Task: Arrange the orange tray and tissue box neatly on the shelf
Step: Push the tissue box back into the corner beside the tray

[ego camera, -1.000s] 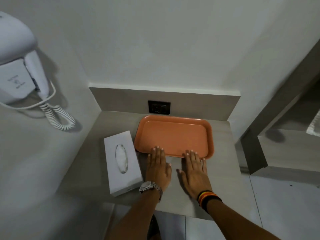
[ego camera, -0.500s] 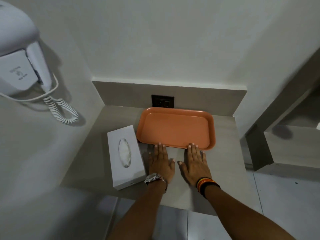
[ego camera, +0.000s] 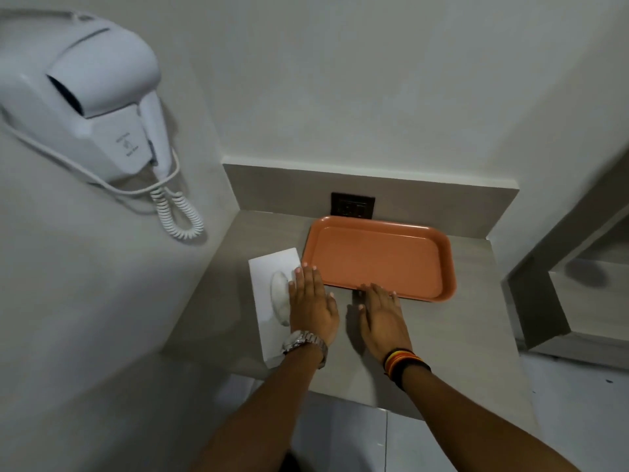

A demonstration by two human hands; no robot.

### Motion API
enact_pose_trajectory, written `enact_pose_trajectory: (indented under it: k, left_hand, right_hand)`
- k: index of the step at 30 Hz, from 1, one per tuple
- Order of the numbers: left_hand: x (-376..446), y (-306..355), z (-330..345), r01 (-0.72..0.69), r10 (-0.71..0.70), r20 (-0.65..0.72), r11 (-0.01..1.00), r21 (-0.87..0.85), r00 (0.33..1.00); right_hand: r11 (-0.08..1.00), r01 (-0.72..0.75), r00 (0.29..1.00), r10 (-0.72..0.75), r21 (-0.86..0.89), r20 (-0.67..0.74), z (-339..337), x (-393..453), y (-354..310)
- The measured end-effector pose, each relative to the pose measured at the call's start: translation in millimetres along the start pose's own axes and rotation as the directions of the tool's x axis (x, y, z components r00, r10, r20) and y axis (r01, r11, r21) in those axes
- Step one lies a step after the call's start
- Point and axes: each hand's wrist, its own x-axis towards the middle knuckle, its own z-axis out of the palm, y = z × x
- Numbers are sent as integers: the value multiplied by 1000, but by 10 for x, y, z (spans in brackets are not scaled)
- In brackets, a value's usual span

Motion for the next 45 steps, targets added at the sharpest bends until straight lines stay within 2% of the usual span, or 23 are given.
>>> enact_pose_trajectory:
  k: [2, 4, 6, 8, 11, 14, 18, 20, 30, 45]
  left_hand:
    - [-40, -251, -153, 94, -94, -54, 996, -15, 994]
    - [-111, -479, -240, 216, -220, -69, 975, -62, 973]
    - [-189, -661, -277, 346, -359, -35, 918, -193, 933]
    - [-259, -787, -291, 442, -472, 24, 807, -391, 882]
    - [-318, -935, -274, 499, -567, 74, 647, -576, 820]
    - [-338, -970, -239, 536, -592, 155, 549, -642, 791]
    - [-231, -1033, -353, 547, -674, 180, 382, -745, 717]
    - [-140, -1160, -478, 528, -659, 171, 391, -754, 732]
    - [766, -2013, -1140, 446, -472, 119, 678, -584, 873]
    - [1092, -2523, -1004, 433, -434, 129, 731, -527, 891]
  right_hand:
    - [986, -37, 997, 26, 165, 70, 88, 39, -262]
    - [943, -147, 973, 82, 300, 217, 193, 78, -469]
    - [876, -274, 929, 134, 398, 345, 305, 107, -628]
    - [808, -365, 892, 163, 462, 421, 386, 95, -746]
    - [745, -409, 878, 165, 527, 449, 483, 77, -893]
    - [692, -435, 883, 200, 577, 425, 548, 88, -1015]
    - [623, -472, 877, 261, 623, 404, 665, 126, -1283]
    - [589, -489, 871, 288, 643, 398, 703, 187, -1458]
    - [492, -490, 871, 263, 719, 414, 1088, 682, -2342]
    - [508, -550, 833, 284, 663, 474, 1489, 946, -2539]
